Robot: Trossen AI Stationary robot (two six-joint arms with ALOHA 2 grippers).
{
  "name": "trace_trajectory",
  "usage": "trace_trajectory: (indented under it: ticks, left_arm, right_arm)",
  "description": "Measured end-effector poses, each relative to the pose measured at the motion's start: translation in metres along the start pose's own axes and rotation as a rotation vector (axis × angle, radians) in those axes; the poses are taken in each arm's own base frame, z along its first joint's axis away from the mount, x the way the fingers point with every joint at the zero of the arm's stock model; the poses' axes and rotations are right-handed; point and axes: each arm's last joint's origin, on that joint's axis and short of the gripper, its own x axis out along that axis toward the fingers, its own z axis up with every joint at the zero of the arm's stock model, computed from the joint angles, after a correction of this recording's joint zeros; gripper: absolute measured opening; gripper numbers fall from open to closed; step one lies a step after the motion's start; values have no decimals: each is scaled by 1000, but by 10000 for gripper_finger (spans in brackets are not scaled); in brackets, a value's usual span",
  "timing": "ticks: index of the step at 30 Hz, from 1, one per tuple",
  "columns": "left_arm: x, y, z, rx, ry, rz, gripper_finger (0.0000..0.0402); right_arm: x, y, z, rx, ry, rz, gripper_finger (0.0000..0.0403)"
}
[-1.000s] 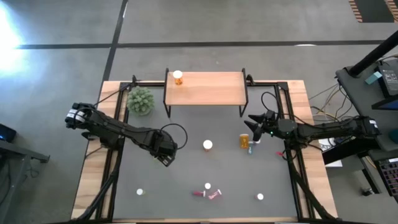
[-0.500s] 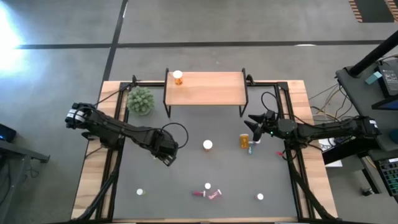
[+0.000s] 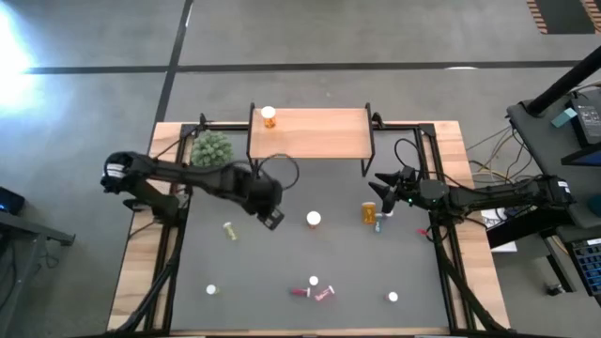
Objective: Pick and place medicine bottles onto shelf by color
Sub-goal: Put the top yellow pill bottle to the right of the orange pill bottle on the shelf
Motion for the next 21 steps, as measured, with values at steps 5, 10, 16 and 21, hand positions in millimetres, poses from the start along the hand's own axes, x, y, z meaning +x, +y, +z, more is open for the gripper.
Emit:
trace_trajectory:
  ticks: [5,10,16,21]
  left_arm:
    - [-11,-9,29,36,31,9,106]
    - [-24,-17,60,94,33,34,106]
    - [-37,-11,95,110,3,51,105]
    - [-42,2,119,82,-38,64,105]
  right_arm:
    - [0,0,0,0,0,-1,224]
    - [0,0,0,0,0,0,224]
    - [0,0,0,0,0,0,224]
    - [0,0,0,0,0,0,224]
